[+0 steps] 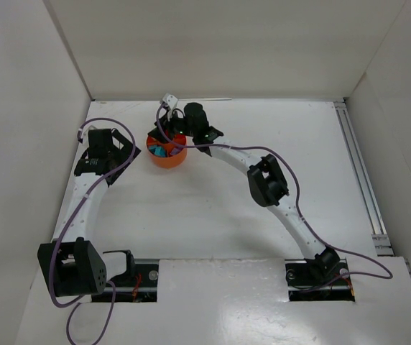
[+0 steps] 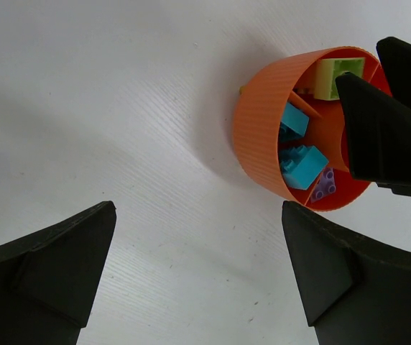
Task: Sort the legos into containers by color
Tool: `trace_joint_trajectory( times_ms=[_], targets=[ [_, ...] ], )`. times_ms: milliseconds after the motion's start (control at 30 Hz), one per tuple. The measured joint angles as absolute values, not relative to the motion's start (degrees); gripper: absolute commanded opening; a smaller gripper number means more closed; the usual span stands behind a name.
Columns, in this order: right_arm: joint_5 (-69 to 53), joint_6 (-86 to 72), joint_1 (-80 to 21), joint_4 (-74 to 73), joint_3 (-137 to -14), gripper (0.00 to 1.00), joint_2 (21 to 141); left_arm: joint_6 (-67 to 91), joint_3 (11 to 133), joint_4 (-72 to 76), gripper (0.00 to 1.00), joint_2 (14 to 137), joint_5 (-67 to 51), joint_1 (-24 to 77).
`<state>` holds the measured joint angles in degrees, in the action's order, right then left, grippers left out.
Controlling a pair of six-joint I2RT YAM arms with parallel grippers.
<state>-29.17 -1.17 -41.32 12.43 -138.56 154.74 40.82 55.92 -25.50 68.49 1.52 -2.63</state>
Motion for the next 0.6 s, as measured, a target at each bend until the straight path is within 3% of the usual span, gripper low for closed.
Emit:
trace_joint_trajectory(
  times_ms=[100,400,600],
  targets=[
    [-29.63,-1.13,-41.32,12.43,-138.54,0.67,154.47,40.82,55.92,-25.47,1.00,68.49,1.50,-2.63],
    [-31.46,-0.91,-41.32,12.21,-138.04,0.67,153.38,40.82,55.92,-25.45,1.00,68.49,0.91,-2.63],
    [-32.42,-0.05,-41.28,11.92,-137.75,0.74,149.56,40.82,55.92,-25.43,1.00,68.49,0.69,-2.63]
  ],
)
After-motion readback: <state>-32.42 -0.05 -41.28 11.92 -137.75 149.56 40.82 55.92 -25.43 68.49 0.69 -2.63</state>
